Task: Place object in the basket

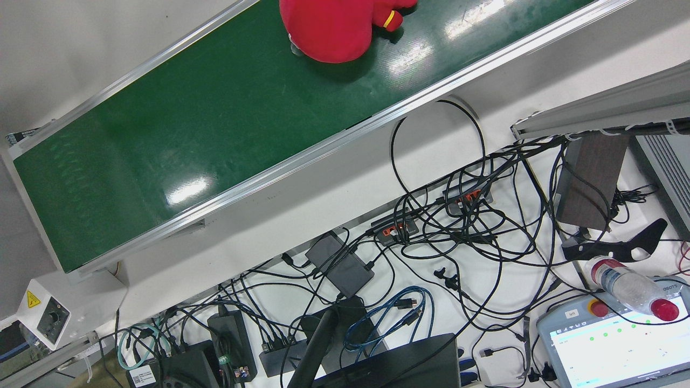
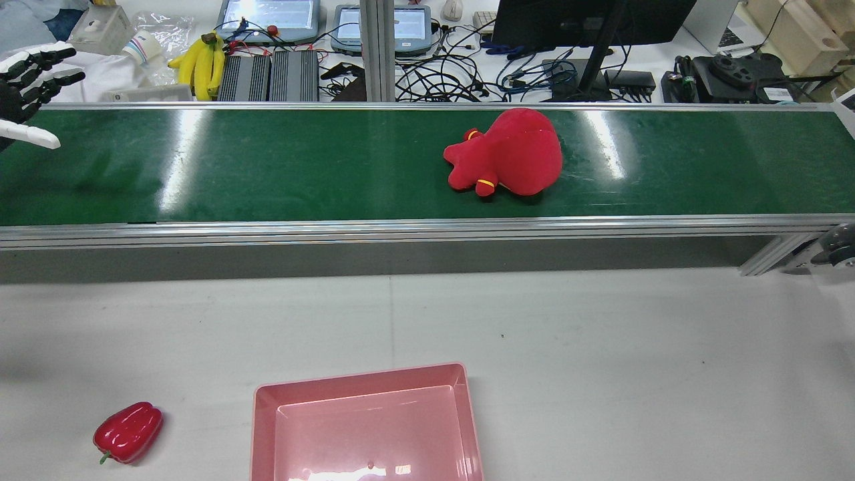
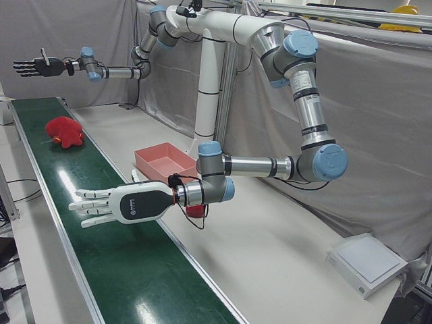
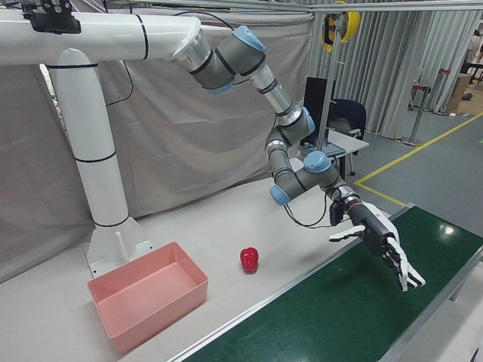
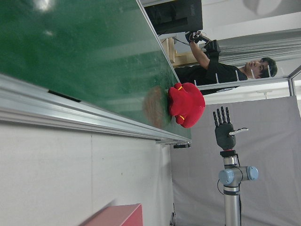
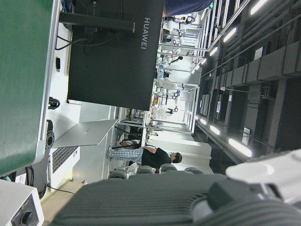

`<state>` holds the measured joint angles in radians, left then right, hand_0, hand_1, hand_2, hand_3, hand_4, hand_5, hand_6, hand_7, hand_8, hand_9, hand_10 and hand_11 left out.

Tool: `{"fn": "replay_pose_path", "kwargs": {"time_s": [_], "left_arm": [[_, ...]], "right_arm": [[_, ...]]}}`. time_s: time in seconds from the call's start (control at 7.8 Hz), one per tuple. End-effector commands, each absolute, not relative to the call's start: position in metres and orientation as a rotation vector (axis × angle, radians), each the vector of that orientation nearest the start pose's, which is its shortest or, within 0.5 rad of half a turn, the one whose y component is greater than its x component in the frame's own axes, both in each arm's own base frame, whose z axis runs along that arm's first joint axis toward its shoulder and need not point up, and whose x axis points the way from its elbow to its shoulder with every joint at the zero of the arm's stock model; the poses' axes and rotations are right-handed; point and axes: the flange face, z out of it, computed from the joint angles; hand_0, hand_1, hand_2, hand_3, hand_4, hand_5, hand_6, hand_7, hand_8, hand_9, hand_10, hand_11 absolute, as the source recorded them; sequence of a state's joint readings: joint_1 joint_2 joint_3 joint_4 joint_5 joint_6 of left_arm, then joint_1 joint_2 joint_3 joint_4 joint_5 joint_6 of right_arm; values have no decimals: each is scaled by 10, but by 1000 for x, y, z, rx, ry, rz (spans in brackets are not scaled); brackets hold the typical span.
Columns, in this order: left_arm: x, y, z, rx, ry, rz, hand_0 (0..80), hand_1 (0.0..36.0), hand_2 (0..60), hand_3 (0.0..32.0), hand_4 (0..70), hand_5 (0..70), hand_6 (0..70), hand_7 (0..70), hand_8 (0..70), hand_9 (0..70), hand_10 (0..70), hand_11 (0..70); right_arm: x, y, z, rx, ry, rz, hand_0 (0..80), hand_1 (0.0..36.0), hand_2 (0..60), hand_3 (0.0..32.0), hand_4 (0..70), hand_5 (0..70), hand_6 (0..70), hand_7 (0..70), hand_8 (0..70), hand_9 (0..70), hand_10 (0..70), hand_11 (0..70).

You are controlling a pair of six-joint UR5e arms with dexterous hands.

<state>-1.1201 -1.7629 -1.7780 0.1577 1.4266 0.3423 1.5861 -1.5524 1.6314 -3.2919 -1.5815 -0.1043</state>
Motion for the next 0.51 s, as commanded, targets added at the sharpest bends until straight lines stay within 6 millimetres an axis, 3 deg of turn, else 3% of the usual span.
{"fn": "replay_pose_path", "kwargs": {"time_s": [0.0, 0.38], "left_arm": [[112, -570, 501, 12, 2210, -1660, 616, 153, 0, 0, 79, 196, 26, 33, 91, 147, 0, 0], [113, -569, 500, 5, 2208, -1662, 621, 155, 0, 0, 79, 202, 26, 32, 91, 147, 0, 0]], "right_arm": [[140, -489, 663, -118, 2189, -2350, 0, 0, 0, 0, 0, 0, 0, 0, 0, 0, 0, 0], [140, -489, 663, -118, 2188, -2352, 0, 0, 0, 0, 0, 0, 0, 0, 0, 0, 0, 0]]}}
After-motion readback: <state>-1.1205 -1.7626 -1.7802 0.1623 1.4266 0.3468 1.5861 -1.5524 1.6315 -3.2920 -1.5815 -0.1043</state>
